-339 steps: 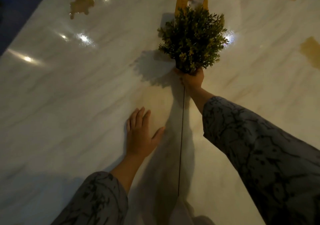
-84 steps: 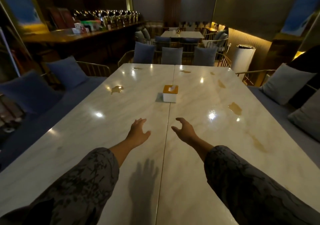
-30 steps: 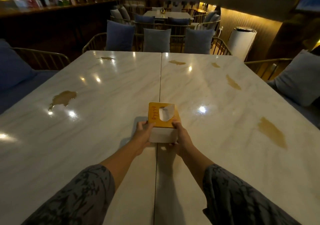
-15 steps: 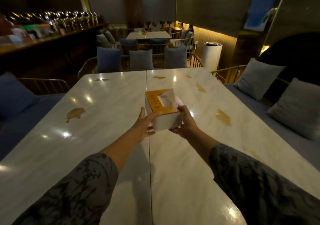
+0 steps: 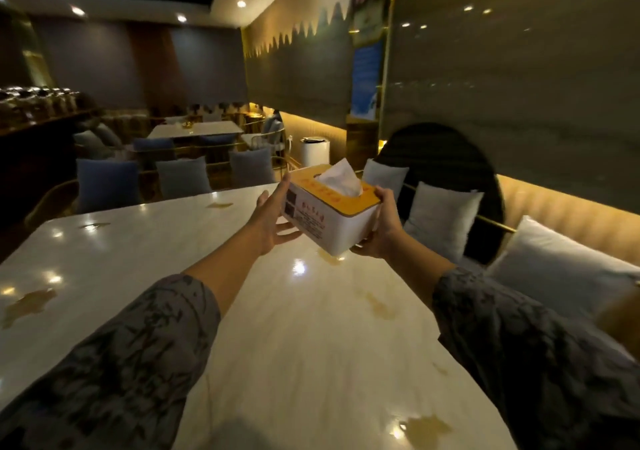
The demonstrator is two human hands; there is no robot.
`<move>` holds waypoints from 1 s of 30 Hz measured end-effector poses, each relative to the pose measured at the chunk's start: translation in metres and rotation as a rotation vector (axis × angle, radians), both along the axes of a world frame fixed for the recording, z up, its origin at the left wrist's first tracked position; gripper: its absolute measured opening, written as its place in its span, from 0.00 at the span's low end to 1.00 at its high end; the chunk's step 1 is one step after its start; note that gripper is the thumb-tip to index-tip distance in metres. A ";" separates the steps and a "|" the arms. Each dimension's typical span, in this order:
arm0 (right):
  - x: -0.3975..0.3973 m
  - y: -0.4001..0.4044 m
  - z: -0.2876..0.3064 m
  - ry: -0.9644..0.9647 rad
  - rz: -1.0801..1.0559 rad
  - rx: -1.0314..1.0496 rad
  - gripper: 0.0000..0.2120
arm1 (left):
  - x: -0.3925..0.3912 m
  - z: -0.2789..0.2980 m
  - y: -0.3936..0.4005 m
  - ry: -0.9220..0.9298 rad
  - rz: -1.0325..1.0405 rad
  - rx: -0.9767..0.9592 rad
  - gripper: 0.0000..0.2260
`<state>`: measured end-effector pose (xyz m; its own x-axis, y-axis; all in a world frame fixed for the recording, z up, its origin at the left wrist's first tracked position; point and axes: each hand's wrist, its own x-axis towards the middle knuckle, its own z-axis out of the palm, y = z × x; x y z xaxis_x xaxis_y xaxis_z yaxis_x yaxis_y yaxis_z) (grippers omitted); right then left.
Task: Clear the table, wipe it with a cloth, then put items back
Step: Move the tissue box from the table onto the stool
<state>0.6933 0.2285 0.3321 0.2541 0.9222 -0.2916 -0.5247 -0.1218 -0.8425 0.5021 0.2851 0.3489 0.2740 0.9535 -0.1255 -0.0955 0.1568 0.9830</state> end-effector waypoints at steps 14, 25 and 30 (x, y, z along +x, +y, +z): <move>0.320 -0.179 0.026 -0.103 -0.339 0.042 0.29 | 0.359 0.004 -0.114 -0.001 -0.460 -0.111 0.24; 0.571 -0.333 -0.007 -0.229 -0.339 -0.218 0.54 | 0.648 -0.033 -0.218 -0.038 -0.563 -0.234 0.27; 0.628 -0.411 -0.036 -0.168 -0.470 -0.208 0.47 | 0.739 -0.063 -0.276 0.003 -0.695 -0.264 0.28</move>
<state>1.3217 -0.1826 0.2962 0.6841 0.6251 -0.3758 -0.4227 -0.0801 -0.9027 1.2407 0.0095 0.2864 0.8022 0.4988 -0.3280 0.1144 0.4109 0.9045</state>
